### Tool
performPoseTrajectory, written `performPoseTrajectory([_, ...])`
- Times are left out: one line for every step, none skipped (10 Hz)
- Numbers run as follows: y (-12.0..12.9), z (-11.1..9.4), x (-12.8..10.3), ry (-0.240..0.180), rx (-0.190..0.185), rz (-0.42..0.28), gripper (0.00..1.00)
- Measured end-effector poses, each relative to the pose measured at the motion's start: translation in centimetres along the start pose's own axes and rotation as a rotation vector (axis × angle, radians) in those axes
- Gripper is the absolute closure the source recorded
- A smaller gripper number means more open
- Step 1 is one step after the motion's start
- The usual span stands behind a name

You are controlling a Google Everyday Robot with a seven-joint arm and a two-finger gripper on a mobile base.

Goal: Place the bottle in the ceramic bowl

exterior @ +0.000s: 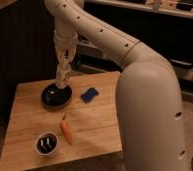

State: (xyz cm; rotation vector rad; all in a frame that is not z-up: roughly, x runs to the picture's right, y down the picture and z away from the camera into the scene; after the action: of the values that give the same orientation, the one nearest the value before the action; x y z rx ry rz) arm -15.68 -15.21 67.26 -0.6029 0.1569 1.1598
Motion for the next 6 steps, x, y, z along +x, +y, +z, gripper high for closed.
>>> performPoseTrajectory([0.8,0.4,-0.5,0.002,-0.004,-0.010,0.94])
performPoseTrajectory([1.4,0.8,-1.0,0.004,-0.008,-0.019,0.94])
performPoseTrajectory([2.3,1.4,-1.6,0.007,-0.013,-0.030,0.94])
performPoseTrajectory([3.0,1.9,-2.0,0.009,-0.016,-0.039,0.94])
performPoseTrajectory([3.6,2.4,-2.4,0.012,-0.019,-0.047,0.94])
performPoseTrajectory([4.7,3.4,-3.1,0.019,-0.025,-0.060,0.94])
